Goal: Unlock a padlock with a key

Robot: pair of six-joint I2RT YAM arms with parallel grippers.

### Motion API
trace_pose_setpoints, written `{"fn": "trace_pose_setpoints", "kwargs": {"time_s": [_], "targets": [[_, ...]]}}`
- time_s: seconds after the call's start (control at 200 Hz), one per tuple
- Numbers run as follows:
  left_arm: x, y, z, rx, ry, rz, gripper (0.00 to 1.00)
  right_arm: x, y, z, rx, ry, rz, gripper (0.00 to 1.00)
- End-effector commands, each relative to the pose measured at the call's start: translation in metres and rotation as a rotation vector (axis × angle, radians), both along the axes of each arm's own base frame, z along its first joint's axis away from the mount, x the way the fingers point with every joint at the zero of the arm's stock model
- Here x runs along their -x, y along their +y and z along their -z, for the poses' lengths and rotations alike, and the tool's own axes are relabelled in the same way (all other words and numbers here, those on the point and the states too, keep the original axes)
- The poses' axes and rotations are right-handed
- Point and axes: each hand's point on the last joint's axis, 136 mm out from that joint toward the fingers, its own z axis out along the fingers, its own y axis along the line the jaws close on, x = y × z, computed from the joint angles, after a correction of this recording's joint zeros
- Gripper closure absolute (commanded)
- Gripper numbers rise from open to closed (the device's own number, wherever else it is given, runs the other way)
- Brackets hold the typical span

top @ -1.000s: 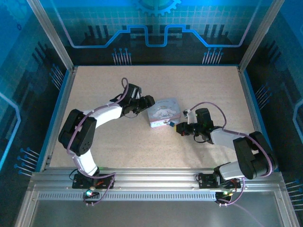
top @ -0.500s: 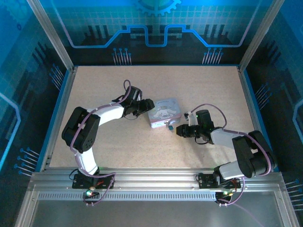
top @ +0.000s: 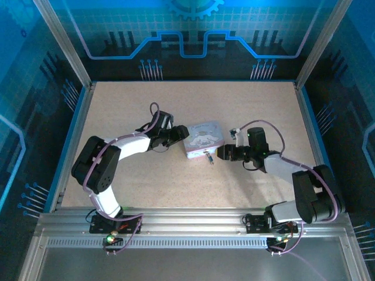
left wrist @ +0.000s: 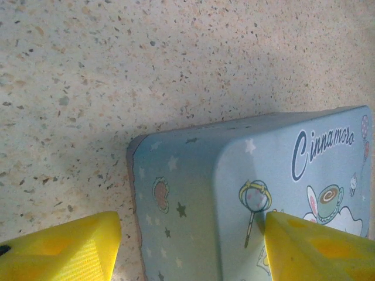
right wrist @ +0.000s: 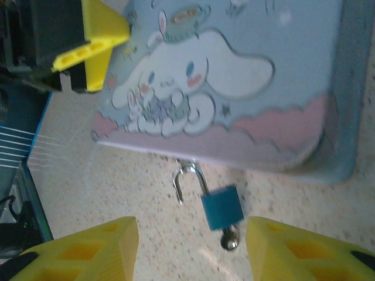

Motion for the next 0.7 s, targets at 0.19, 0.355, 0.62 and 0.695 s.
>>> {"fn": "trace_pose_setpoints", "kwargs": {"time_s": [0.19,0.355,0.62,0.695], "targets": [[0.039,0.024,0.029,-0.062,0.109,-0.042,0.35,-0.042,0.011,-0.01,-0.03,-0.031,-0.017,0.46],[0.052,0.028,0.032,-0.065,0.117,-0.051,0.35,-0.063,0.014,-0.009,-0.024,-0.079,-0.011,0.43],[0.059,0.033,0.024,-0.062,0.101,-0.071,0.35,-0.062,0.008,-0.021,-0.028,-0.169,0.015,0.35],[0.06,0.035,0.022,-0.068,0.097,-0.074,0.35,-0.052,0.006,-0.023,-0.023,-0.176,-0.008,0.34]]}}
